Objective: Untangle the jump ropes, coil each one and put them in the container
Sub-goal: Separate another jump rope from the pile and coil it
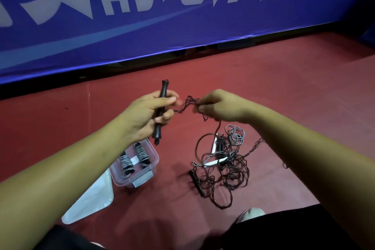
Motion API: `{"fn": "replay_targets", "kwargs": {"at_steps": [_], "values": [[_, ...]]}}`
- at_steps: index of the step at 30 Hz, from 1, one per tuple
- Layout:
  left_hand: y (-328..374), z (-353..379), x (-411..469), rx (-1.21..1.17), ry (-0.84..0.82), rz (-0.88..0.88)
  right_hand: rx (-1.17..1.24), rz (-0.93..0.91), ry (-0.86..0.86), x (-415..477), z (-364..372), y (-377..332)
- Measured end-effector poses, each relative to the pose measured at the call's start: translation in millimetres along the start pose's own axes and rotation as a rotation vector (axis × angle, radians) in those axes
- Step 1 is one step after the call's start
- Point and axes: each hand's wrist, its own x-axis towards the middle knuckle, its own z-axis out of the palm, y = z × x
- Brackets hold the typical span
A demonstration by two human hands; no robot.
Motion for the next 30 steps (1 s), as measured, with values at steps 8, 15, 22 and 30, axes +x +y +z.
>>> {"fn": "replay_targets", "kwargs": {"at_steps": [8,15,22,30], "values": [[3,7,1,0.613,0.016,-0.01,0.17,-0.18,-0.008,-6,8,-24],[29,-38,14,-0.035,0.322,0.018,0.161,0.075,-0.12,7,5,53],[15,-66,21,0.573,0.515,-0.061,0.04,0.132,-0.019,8,9,58],[15,7,-7,0.737,0.021,-0.042,0.006,-0.05,-0.041,12,23,-12]]}}
